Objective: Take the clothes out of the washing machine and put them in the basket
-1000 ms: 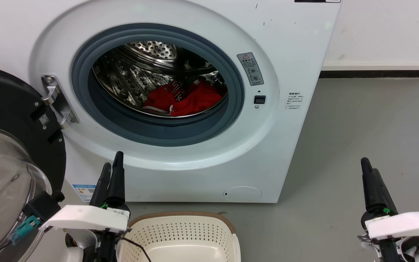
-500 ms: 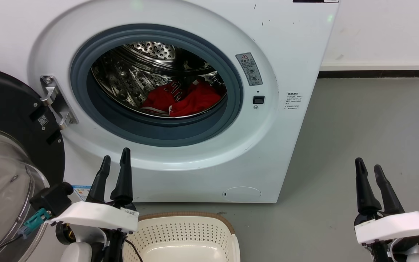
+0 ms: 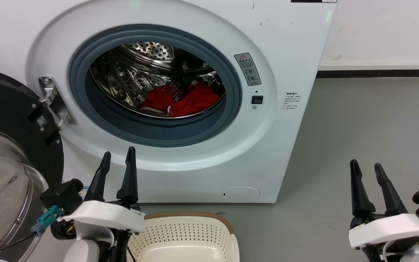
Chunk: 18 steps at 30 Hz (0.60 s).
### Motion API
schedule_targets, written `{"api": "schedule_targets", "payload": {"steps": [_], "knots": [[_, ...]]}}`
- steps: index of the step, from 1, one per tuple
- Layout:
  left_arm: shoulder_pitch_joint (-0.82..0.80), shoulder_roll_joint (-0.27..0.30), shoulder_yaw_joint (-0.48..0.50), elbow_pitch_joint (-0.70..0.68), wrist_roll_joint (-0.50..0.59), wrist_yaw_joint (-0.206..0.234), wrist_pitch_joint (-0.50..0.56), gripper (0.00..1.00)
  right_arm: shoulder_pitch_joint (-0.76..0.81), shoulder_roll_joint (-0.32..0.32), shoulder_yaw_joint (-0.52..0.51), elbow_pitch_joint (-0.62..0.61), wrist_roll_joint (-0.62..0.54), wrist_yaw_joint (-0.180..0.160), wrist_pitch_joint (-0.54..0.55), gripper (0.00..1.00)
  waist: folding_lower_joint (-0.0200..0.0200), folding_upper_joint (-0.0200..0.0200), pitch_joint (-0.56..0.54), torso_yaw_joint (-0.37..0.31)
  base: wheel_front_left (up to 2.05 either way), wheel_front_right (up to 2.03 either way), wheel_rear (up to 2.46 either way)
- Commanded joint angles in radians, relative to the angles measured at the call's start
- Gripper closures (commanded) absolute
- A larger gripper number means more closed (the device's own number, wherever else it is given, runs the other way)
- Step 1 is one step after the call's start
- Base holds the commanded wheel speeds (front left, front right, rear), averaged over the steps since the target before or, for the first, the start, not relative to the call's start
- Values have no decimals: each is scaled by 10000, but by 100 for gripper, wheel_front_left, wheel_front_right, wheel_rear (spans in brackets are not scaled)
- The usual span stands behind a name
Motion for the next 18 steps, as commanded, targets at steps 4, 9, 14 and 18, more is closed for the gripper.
{"api": "schedule_targets", "payload": {"steps": [4, 9, 14, 18], "knots": [[-224, 113, -150, 69, 817, 115, -220, 0, -4, 5, 61, -274, -930, 0, -140, 0, 0, 0, 1, 1, 0, 0, 0], [-246, 141, -234, 176, 1328, 167, -335, 0, 30, 5, 84, -363, -1431, 0, -177, 0, 0, 0, -2, 8, 0, 0, 0], [-278, 183, -313, 234, 1812, 232, -461, 0, 72, 6, 91, -424, -1981, -1, -137, 0, 0, 0, -9, 11, 0, 0, 0], [-294, 210, -365, 300, 2184, 309, -553, 0, 98, 7, 63, -424, -2369, -1, -29, 0, 0, 0, -16, 9, 0, 0, 0]]}}
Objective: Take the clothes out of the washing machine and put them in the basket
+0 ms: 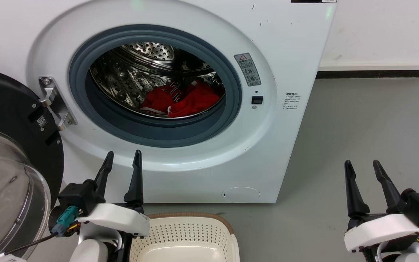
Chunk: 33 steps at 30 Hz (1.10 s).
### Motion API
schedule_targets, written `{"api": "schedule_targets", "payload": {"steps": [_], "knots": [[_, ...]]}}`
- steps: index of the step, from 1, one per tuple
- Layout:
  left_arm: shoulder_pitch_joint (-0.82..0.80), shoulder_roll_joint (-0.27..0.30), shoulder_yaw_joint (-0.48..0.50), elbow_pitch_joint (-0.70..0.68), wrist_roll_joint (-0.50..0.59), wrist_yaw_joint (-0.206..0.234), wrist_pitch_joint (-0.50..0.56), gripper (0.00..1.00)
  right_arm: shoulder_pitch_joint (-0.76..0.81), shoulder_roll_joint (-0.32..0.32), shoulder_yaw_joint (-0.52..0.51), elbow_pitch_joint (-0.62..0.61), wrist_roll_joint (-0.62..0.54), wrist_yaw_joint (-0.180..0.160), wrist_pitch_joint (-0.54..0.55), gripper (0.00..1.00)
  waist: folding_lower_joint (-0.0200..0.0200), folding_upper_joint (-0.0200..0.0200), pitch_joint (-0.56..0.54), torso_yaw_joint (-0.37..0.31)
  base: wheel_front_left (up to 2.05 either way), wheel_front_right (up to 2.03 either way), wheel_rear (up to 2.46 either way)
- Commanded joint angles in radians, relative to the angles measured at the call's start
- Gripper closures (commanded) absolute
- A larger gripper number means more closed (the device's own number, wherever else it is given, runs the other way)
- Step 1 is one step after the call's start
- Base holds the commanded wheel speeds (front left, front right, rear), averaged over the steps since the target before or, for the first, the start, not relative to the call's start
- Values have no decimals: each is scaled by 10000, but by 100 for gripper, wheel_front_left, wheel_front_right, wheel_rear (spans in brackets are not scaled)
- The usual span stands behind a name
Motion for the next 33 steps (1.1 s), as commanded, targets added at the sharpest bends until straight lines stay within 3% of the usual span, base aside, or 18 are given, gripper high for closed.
{"api": "schedule_targets", "payload": {"steps": [1, 19, 33], "knots": [[-226, 46, -50, -15, 241, 70, -105, 0, 62, 7, -8, -119, -248, -3, 15, 0, 0, 0, -3, -1, 0, 0, 0], [-245, 50, -63, 379, 1594, 313, -476, 0, 177, 10, -18, -207, -1720, -3, -78, 0, 0, 0, -19, -8, 0, 0, 0], [-322, -51, 110, 611, 2353, 250, -719, 0, 178, 12, -19, -41, -2406, -3, -210, 0, 0, 0, -12, -35, 0, 0, 0]]}}
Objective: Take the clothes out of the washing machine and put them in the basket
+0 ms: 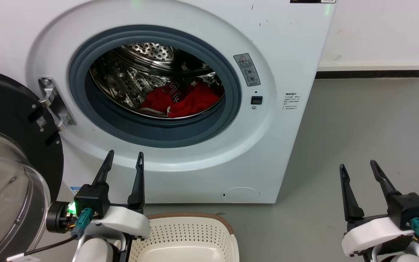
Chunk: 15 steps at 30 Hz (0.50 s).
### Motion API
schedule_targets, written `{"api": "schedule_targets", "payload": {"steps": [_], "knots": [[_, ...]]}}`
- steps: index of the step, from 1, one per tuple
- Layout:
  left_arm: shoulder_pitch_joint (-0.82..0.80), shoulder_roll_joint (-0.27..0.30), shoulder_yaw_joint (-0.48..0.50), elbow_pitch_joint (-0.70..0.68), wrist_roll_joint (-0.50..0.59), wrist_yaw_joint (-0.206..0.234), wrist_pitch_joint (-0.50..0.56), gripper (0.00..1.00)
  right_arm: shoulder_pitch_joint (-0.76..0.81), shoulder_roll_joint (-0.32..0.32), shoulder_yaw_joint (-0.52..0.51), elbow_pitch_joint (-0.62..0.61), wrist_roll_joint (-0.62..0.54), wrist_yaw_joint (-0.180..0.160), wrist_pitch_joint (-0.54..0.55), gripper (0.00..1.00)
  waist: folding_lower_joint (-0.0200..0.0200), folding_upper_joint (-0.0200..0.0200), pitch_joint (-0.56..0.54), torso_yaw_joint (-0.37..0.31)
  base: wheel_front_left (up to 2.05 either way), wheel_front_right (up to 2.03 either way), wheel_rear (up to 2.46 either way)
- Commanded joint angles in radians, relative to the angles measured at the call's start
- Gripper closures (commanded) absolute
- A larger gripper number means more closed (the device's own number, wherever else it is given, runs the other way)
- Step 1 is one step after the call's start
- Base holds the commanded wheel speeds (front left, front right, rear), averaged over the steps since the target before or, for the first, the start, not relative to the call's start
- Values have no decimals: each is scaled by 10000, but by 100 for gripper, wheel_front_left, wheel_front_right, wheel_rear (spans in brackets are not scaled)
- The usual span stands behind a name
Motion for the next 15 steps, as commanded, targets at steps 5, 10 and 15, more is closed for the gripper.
{"api": "schedule_targets", "payload": {"steps": [5, 10, 15], "knots": [[-140, -71, 105, 67, 309, -57, -111, 0, 69, 13, -18, 65, -247, -3, -109, 0, 0, -1, 26, -26, 0, 0, 0], [-102, -114, 148, 68, 330, -62, -111, 0, 37, 13, -35, 122, -163, -3, -120, 0, 0, -1, 38, -26, 0, 0, 0], [-96, -135, 200, 76, 325, -96, -111, 0, 32, 13, -40, 130, -140, -3, -116, 0, 0, -1, 52, -20, 0, 0, 0]]}}
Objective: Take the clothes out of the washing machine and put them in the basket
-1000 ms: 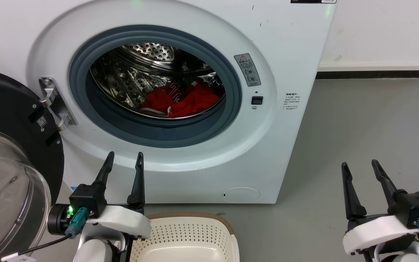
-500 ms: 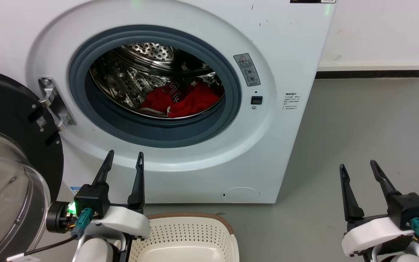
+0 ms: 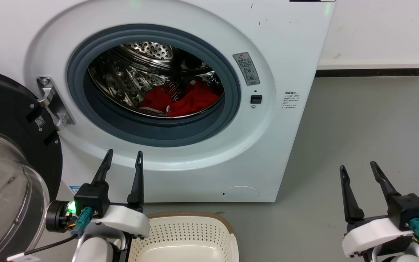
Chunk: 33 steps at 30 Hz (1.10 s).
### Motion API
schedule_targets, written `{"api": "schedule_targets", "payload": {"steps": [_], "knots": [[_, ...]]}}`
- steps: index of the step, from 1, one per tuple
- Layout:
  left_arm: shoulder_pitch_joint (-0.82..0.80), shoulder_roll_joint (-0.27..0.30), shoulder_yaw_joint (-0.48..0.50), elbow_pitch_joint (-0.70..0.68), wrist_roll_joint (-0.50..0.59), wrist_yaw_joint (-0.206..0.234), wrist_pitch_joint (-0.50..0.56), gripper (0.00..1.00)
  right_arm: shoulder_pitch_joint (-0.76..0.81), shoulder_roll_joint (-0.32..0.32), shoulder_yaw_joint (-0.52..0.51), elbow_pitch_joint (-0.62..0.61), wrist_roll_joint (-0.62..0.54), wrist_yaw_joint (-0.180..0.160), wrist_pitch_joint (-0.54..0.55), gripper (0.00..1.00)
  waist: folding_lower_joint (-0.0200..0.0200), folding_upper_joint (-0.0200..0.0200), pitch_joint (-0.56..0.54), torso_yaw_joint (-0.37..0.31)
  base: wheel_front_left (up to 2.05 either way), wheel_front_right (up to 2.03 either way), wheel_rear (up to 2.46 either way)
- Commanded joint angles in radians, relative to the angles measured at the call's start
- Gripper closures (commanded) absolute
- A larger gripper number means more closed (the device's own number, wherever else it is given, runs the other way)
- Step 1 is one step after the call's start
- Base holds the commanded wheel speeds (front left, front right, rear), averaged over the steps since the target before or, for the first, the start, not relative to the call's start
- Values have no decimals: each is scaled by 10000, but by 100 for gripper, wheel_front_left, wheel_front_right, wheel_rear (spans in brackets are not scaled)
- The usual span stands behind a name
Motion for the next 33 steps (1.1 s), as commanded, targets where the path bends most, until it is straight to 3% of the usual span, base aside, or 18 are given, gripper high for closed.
{"api": "schedule_targets", "payload": {"steps": [1, 7, 20, 33], "knots": [[-35, -11, 18, 0, 21, -42, -51, 0, 34, 13, -3, 12, 64, -3, -43, 0, 0, 0, 9, 2, 0, 0, 0], [-212, -29, 102, -88, 68, -55, -51, 0, -127, 13, -17, -168, 104, -3, -48, 0, 0, 0, 326, -2, 0, 0, 0], [-1311, -16, 374, -153, 162, 33, -41, 0, -1158, 15, 70, -480, 293, -3, -255, 0, 0, 0, 2187, -291, 0, 0, 0], [-4165, 450, 702, 1504, -60, -224, -41, 0, -2455, 16, 577, -521, 534, -5, -613, 0, 0, 0, 4439, -1017, 0, 0, 0]]}}
